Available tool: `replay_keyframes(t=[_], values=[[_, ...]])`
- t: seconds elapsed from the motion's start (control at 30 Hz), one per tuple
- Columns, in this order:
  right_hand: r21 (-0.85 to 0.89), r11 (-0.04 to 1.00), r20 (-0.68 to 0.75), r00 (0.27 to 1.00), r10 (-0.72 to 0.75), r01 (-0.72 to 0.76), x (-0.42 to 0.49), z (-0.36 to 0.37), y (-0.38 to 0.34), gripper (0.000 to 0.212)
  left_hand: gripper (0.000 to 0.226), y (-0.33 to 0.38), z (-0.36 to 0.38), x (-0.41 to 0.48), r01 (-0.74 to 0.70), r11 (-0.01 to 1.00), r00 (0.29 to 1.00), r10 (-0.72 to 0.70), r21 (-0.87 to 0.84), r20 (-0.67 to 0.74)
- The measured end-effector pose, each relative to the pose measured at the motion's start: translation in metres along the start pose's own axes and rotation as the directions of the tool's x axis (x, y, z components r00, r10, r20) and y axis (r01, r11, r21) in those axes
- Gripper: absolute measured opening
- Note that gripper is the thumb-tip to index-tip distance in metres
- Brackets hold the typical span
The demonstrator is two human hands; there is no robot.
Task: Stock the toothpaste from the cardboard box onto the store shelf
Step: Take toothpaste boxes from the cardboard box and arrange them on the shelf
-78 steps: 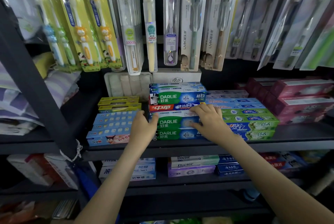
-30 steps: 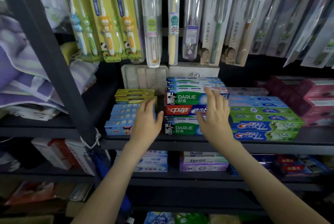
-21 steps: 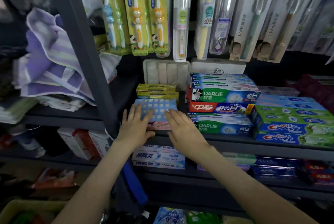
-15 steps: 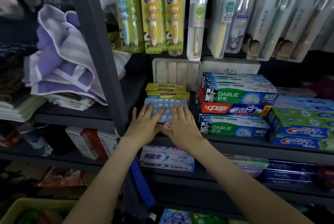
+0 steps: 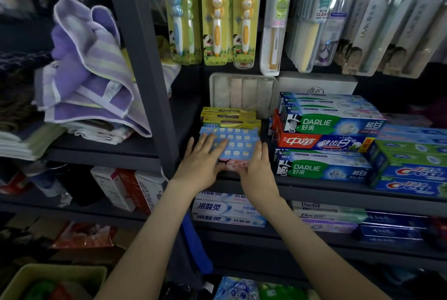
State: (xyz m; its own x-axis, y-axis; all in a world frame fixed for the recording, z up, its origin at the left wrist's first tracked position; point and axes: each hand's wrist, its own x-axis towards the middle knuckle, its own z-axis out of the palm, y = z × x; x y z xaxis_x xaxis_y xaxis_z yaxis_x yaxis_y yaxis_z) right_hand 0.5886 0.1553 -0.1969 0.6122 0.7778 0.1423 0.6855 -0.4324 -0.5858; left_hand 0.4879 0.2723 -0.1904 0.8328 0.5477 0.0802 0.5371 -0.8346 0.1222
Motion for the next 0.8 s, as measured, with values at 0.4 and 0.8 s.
replay_keyframes(t=[0.4,0.8], values=[[-0.005,1.000,-0.066,0.998,-0.017,0.016,0.004,-0.004,0.011,0.068,0.053,0.008,-0.007,0.001,-0.003,1.000,1.000,0.003,0.006,0.000],[-0.306,0.933,0.054,0.982,-0.179,0.187,0.012,-0.009,0.014,0.076,0.053,0.009,-0.010,0.031,-0.026,0.999,0.999,0.027,-0.036,0.038]])
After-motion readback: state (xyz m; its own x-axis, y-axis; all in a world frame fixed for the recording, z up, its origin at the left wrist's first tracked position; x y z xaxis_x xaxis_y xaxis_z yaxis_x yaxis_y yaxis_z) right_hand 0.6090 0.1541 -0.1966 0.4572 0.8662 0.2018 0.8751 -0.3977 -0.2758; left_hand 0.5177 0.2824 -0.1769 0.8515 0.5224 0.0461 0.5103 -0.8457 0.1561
